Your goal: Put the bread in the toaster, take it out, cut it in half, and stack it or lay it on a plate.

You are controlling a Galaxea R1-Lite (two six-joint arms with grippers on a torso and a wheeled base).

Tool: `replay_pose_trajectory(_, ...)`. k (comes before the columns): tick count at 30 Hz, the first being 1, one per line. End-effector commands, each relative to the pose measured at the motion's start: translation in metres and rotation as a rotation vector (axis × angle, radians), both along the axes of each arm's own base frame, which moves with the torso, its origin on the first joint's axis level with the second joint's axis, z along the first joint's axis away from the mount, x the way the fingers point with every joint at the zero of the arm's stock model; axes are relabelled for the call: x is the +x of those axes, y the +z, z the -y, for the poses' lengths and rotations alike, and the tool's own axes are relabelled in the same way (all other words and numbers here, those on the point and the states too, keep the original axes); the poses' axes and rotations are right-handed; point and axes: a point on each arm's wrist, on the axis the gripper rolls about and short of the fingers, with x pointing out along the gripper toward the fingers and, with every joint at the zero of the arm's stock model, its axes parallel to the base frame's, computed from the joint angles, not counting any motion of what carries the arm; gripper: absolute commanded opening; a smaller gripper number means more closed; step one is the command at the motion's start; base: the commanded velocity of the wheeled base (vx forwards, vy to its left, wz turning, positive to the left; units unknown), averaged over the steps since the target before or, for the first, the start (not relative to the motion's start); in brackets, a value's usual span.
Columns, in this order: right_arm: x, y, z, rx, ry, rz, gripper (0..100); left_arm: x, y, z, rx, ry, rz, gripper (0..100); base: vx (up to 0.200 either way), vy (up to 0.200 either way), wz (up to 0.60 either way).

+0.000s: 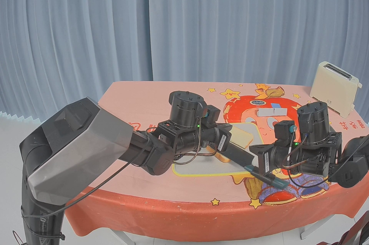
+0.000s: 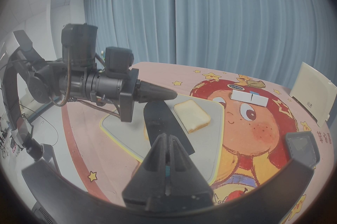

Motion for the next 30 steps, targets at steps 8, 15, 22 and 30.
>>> replay_pose_trajectory(8, -0.003, 0.003, -0.002, 0.002, 0.008, 0.013, 0, -0.014, 0.071, -0.017, -0.090, 0.021, 0.115, 0, 0.000, 0.000, 0.00)
replay_pose_trajectory(15, -0.004, 0.008, -0.002, -0.002, -0.023, 0.050, 0, -0.048, 0.113, -0.071, -0.102, 0.129, 0.145, 0, 0.000, 0.000, 0.00)
replay_pose_trajectory(22, -0.006, 0.011, 0.000, 0.022, -0.023, 0.091, 0, -0.092, 0.139, -0.149, -0.093, 0.333, 0.190, 0, 0.000, 0.000, 0.00)
replay_pose_trajectory(30, -0.005, 0.010, 0.004, 0.054, -0.036, 0.138, 0, -0.151, 0.129, -0.219, -0.072, 0.477, 0.184, 0, 0.000, 0.000, 0.00)
